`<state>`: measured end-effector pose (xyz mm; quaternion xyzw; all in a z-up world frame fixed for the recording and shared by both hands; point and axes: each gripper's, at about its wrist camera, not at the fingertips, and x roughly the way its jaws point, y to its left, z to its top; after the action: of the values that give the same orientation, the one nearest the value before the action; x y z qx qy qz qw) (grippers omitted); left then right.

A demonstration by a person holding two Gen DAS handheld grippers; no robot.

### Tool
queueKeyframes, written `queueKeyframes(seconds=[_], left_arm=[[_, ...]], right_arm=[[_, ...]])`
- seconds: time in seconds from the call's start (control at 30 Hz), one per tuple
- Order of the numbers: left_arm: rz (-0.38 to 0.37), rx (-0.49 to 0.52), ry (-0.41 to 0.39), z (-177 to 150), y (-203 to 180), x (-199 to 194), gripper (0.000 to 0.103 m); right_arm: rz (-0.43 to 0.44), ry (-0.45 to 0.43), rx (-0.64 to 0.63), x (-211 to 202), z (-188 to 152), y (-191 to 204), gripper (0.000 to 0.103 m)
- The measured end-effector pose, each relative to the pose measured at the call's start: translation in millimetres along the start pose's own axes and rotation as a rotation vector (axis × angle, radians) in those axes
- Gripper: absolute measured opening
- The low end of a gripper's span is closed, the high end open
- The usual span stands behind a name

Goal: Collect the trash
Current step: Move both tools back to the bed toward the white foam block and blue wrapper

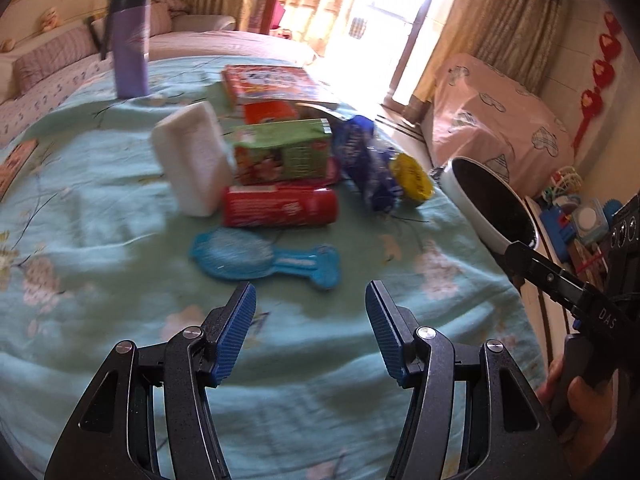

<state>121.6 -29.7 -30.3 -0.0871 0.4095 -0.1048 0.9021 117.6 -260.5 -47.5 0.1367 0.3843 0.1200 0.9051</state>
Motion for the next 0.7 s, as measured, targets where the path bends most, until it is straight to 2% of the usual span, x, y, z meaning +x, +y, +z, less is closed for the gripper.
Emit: queueKeyframes(seconds=[0.17, 0.7], left_arm=[[0.014, -0.051, -0.001, -3, 25, -4, 0.058], [0.045, -0.101, -0.005, 5, 58, 1, 0.058]], right_arm=[[-0.002, 0.025, -0.038, 12, -4, 19, 0.094], [0.05, 0.077, -0.064, 50, -2, 57, 0.094]])
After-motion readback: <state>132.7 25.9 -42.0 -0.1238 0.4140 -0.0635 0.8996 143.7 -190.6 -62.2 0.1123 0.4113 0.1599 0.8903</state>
